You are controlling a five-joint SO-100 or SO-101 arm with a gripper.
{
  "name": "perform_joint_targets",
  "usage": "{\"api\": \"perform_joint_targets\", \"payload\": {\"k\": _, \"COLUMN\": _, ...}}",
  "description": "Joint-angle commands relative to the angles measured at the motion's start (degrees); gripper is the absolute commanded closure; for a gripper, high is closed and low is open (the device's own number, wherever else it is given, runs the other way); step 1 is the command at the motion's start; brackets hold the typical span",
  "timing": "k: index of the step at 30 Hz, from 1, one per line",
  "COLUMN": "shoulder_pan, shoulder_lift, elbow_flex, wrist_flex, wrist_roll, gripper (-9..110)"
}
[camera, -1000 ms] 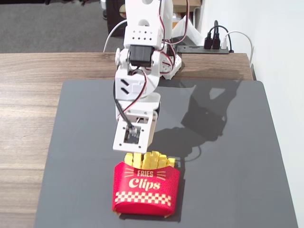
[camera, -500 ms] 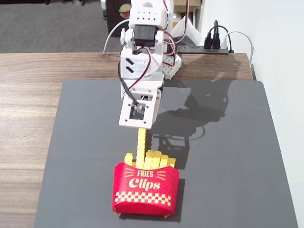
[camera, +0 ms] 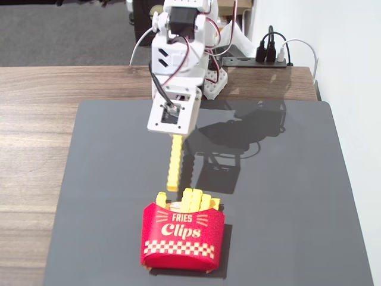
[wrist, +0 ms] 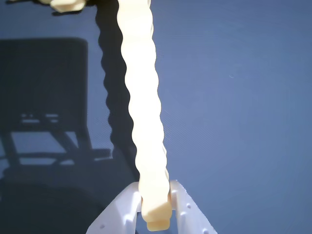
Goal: Grab a fry
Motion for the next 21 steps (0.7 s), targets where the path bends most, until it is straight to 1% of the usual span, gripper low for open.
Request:
{"api": "perform_joint_targets", "payload": {"k": 1, "shoulder_pan": 0.6, "shoulder_lift": 1.2, "elbow_flex": -5.7, "wrist_flex": 4.0, "wrist_roll": -0.7, "gripper": 101}}
{"api": "perform_joint_targets", "payload": {"k": 7, "shoulder_pan": 0.8, "shoulder_lift": -0.5, "elbow_flex": -17.3, "wrist_flex": 12.7, "wrist_roll": -1.8, "gripper": 101}}
{"api": "perform_joint_targets", "payload": {"k": 12, "shoulder_pan": -2.1, "shoulder_lift": -2.9, "elbow_flex": -27.7, "wrist_flex": 19.9, "wrist_roll": -1.1, "gripper": 101}}
{"api": "perform_joint_targets", "payload": {"k": 17, "shoulder_pan": -3.4, "shoulder_lift": -4.7, "elbow_flex": -32.9, "wrist_flex": 22.1, "wrist_roll": -0.6, "gripper": 101}}
{"api": "perform_joint_targets", "payload": {"k": 21, "shoulder_pan": -3.7, "shoulder_lift": -5.8, "elbow_flex": -33.9, "wrist_flex": 22.0, "wrist_roll": -0.8, "gripper": 101}}
